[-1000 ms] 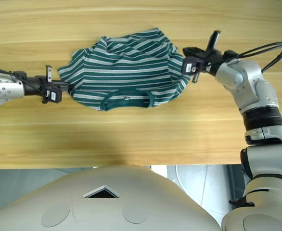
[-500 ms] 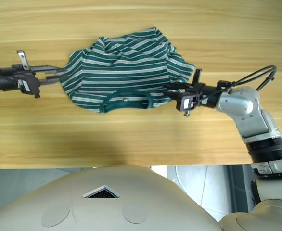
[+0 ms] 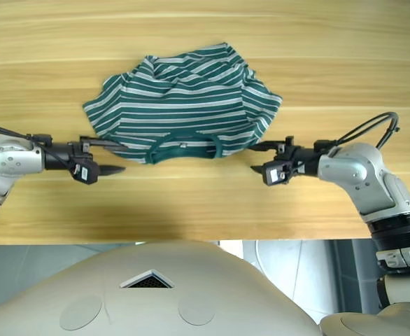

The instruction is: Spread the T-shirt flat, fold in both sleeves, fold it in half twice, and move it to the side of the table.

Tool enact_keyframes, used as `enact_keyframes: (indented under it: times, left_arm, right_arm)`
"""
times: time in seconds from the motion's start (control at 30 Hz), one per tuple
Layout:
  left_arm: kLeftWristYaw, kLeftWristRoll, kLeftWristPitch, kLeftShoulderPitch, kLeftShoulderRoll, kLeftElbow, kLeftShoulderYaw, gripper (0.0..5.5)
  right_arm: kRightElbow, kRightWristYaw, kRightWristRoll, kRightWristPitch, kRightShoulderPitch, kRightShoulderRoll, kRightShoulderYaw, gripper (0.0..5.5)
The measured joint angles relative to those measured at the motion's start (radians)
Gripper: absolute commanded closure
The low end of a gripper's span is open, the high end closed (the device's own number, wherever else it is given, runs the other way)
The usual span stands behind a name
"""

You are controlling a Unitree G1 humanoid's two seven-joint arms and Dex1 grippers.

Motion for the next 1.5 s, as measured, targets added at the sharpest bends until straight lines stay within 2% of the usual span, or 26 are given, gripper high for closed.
enact_keyframes:
  times: [0.13,0.33,1.03,1.1,1.5]
  left_arm:
    - [0.061,0.058,-0.007,-0.038,-0.007,0.027,-0.001,1.56]
    - [0.109,0.108,-0.03,-0.078,-0.008,0.066,-0.017,1.56]
    - [0.16,0.184,-0.053,-0.111,0.005,0.146,-0.077,5.18]
    - [0.169,0.198,-0.056,-0.12,0.005,0.163,-0.08,5.5]
    - [0.202,0.216,-0.069,-0.147,0.005,0.196,-0.101,5.5]
  right_arm:
    - [0.056,-0.063,-0.087,0.035,-0.059,0.01,0.0,2.89]
    - [0.07,-0.099,-0.127,0.044,-0.086,0.03,0.022,2.89]
    - [0.121,-0.111,-0.125,0.025,-0.156,0.082,0.106,2.89]
    - [0.15,-0.126,-0.125,0.022,-0.17,0.083,0.109,3.29]
    - [0.185,-0.127,-0.127,0.021,-0.165,0.08,0.128,5.43]
